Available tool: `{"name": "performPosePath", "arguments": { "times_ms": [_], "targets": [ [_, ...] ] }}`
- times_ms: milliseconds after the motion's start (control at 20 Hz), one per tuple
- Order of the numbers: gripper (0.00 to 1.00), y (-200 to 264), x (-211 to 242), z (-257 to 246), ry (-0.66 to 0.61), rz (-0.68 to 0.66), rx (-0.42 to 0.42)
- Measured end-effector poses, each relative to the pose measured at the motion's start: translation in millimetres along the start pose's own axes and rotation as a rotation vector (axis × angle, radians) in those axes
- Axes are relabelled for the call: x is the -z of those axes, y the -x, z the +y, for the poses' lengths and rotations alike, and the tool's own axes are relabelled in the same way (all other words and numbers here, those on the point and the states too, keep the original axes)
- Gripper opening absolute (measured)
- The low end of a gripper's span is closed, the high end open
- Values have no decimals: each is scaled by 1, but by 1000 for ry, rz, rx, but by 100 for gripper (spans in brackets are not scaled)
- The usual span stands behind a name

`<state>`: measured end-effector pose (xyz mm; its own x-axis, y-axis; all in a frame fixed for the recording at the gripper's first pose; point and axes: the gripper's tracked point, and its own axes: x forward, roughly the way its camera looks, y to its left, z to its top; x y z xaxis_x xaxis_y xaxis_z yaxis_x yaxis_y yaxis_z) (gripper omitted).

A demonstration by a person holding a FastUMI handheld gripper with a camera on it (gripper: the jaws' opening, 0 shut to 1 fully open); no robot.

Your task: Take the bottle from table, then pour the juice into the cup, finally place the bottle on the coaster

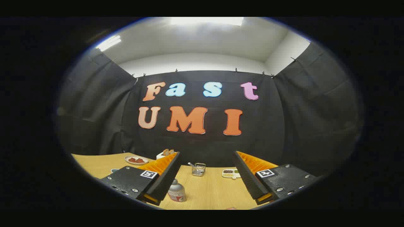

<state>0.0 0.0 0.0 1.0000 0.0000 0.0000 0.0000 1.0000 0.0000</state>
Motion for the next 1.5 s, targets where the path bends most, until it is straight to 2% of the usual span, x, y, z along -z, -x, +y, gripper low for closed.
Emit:
{"name": "performPosePath", "arguments": {
  "times_ms": [1000,1300,1500],
  "targets": [
    [98,2,-20,27,-2,0,-67],
    [98,0,7,30,-40,42,-75],
    [98,1,42,35,-66,91,-87]
  ]
}}
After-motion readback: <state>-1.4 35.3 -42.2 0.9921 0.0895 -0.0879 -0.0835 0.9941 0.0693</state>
